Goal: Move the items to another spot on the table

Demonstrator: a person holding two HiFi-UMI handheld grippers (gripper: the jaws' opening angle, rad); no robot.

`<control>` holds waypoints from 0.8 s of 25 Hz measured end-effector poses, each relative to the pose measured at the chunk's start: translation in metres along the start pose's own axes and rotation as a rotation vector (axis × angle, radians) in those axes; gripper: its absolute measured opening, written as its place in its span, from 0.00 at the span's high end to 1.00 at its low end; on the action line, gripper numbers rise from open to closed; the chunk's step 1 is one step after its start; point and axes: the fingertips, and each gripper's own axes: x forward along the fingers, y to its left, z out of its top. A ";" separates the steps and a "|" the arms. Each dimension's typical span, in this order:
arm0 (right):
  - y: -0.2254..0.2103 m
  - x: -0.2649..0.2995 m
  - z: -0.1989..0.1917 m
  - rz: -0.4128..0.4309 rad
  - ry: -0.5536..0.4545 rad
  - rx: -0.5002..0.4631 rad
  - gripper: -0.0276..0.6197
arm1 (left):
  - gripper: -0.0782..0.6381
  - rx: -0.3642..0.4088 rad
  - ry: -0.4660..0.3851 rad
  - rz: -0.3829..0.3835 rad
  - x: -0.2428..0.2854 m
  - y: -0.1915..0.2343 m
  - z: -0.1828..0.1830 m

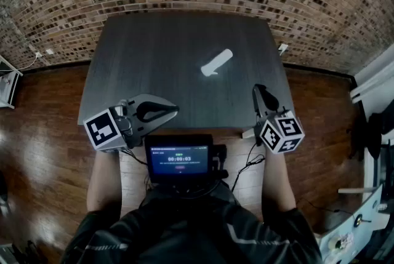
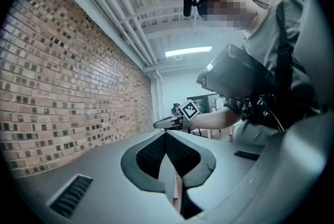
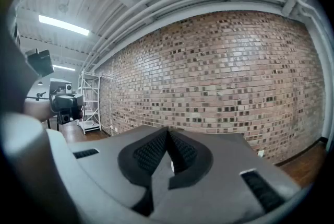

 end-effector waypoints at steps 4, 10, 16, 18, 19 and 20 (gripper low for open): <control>-0.001 0.006 0.000 0.001 0.009 -0.023 0.95 | 0.90 0.014 -0.016 0.022 -0.006 0.006 0.002; 0.000 0.021 0.000 0.035 0.041 -0.075 0.95 | 0.90 0.006 -0.024 0.017 -0.008 0.008 -0.003; 0.009 0.046 -0.002 0.043 0.086 -0.100 0.95 | 0.90 -0.015 -0.049 0.002 -0.023 0.018 -0.006; 0.002 0.056 -0.012 0.066 0.114 -0.122 0.95 | 0.90 -0.022 -0.043 0.003 -0.018 0.020 -0.016; -0.002 0.061 -0.015 0.076 0.121 -0.127 0.95 | 0.90 -0.027 -0.039 0.006 -0.015 0.023 -0.020; -0.005 0.067 -0.015 0.086 0.125 -0.130 0.95 | 0.90 -0.035 -0.037 0.008 -0.013 0.027 -0.021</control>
